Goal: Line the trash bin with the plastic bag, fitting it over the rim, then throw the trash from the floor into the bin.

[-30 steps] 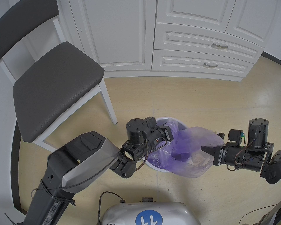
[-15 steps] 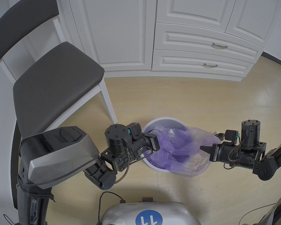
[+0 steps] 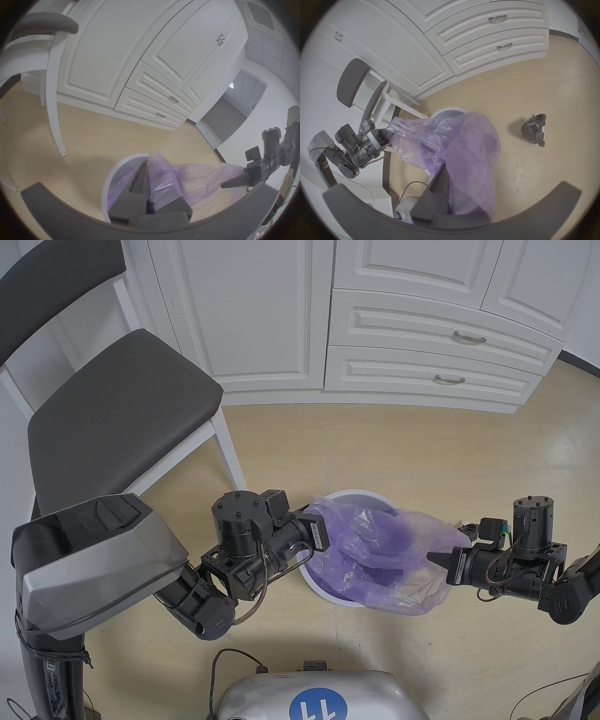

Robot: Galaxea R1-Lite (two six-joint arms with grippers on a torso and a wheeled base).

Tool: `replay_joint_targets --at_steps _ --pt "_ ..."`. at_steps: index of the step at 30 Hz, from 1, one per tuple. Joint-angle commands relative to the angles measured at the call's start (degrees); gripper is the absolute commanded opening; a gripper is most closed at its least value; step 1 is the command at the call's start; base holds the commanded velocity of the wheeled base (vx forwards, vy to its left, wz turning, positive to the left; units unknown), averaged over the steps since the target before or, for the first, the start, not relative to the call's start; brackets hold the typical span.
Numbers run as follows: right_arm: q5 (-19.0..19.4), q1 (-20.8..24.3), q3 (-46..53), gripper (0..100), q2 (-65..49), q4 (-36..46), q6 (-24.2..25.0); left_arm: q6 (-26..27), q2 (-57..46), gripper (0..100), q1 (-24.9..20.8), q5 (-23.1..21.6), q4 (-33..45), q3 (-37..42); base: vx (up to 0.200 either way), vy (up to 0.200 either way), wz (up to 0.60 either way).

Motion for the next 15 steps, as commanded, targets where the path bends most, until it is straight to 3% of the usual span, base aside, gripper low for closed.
replay_joint_targets --at_steps 1,4,15 --pt "-0.38 0.28 0.10 0 -1.20 0.06 -0.12 0.16 -2.26 0 -0.10 1.41 1.39 0.14 0.000 0.000 0.00" --pt "-0.82 0.28 0.01 0 -1.38 0.06 -0.12 0.25 -2.61 0 -0.19 2.11 2.09 0.14 0.000 0.000 0.00" --pt "-7.77 3.27 -2.19 0 -1.38 4.46 -0.56 0.16 -8.06 0 -1.07 13.01 10.27 1.46 0.000 0.000 0.00"
